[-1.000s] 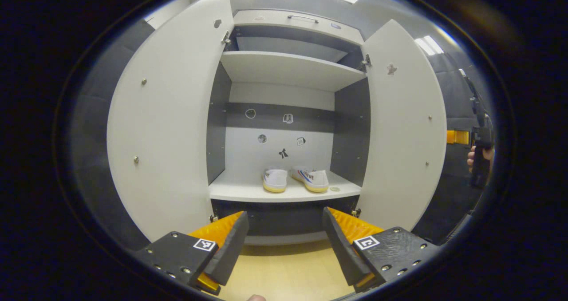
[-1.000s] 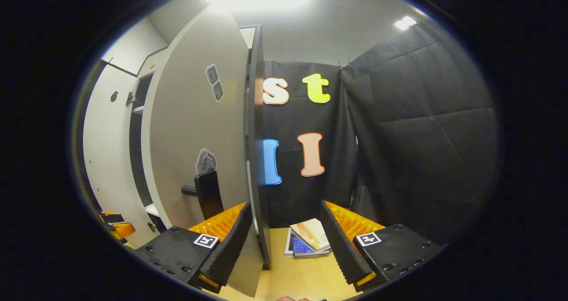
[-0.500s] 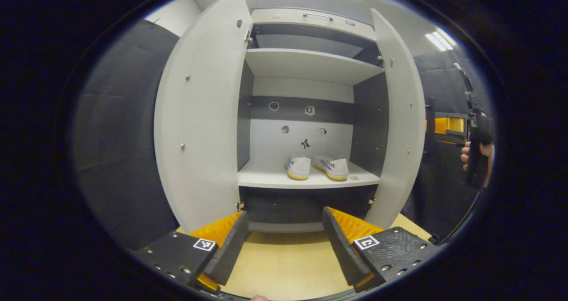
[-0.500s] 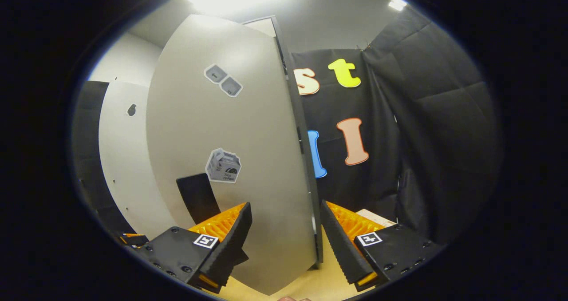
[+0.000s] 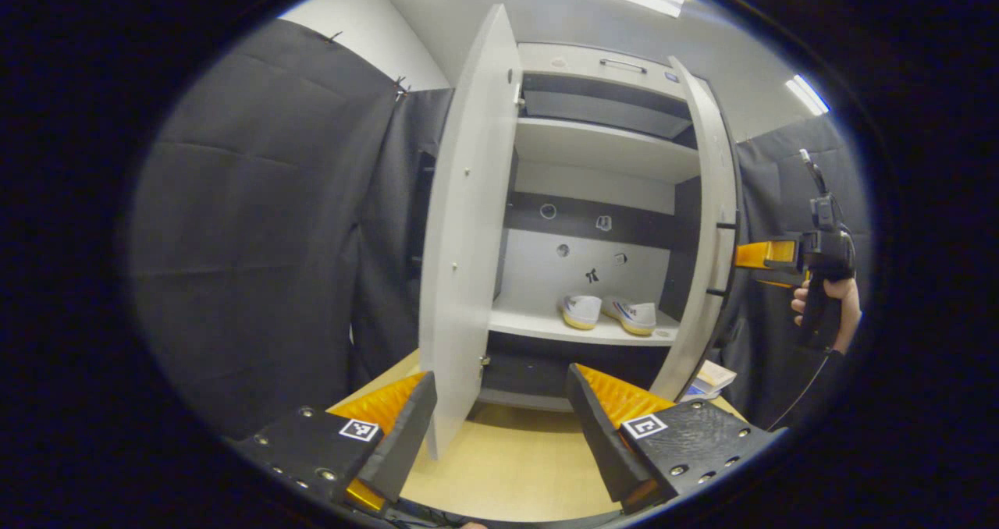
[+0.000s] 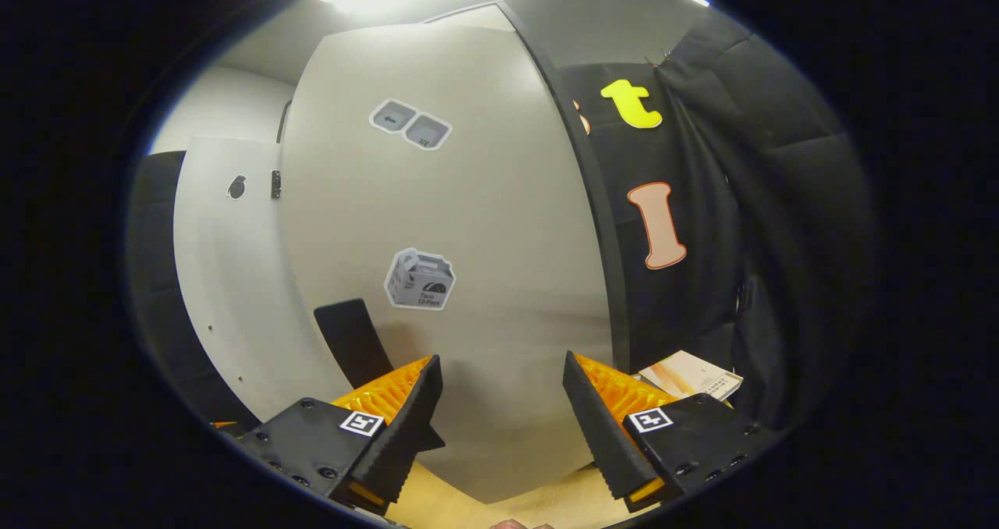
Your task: Grab one shoe with the right hand and put it into the shoe cabinet, grab the other shoe with the left hand and put it into the shoe cabinet; then close the right door with the right hand and the left door with the left hand.
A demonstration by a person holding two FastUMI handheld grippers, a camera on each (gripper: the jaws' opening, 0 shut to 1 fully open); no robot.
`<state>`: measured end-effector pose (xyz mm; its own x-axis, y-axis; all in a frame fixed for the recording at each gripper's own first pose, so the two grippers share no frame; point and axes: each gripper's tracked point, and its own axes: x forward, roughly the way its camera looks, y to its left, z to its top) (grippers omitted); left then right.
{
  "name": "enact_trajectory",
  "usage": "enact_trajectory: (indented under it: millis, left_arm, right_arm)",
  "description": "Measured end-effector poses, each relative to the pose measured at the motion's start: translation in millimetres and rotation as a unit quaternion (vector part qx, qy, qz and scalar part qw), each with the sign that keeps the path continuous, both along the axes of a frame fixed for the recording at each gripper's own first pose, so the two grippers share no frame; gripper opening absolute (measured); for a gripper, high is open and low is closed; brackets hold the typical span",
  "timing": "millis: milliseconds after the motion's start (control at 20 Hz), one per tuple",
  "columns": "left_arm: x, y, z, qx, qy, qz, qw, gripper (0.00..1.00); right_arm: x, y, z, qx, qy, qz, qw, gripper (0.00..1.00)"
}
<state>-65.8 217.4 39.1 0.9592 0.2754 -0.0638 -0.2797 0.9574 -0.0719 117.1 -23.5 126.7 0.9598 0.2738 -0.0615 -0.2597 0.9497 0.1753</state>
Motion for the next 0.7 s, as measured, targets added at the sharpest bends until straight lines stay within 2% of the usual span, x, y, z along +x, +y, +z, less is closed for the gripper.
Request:
enact_trajectory:
  millis: [150,200,350,600,700]
  left_arm:
    - [-16.8,49.5,12.5,0.032,0.003,0.037,0.999,0.98]
    - [-18.7,60.2,17.4,0.018,0.003,0.041,0.999,0.98]
    - [-11.0,85.3,43.0,-0.023,-0.028,0.033,0.999,0.96]
    - [12.4,141.7,80.9,0.008,-0.063,0.036,0.997,0.99]
    - [21.2,157.2,90.4,0.017,-0.074,0.031,0.997,0.96]
  right_arm:
    - [-8.2,-8.1,-1.1,0.003,0.0,-0.022,1.0,0.98]
    - [-12.0,-11.9,-2.5,0.002,0.0,-0.031,1.0,0.98]
    - [-27.3,-24.6,-11.3,-0.007,0.005,-0.065,0.998,0.98]
    - [-63.7,-41.0,-19.4,-0.05,0.001,-0.108,0.993,0.98]
    - [-75.0,-49.2,-21.3,-0.064,-0.005,-0.128,0.99,0.98]
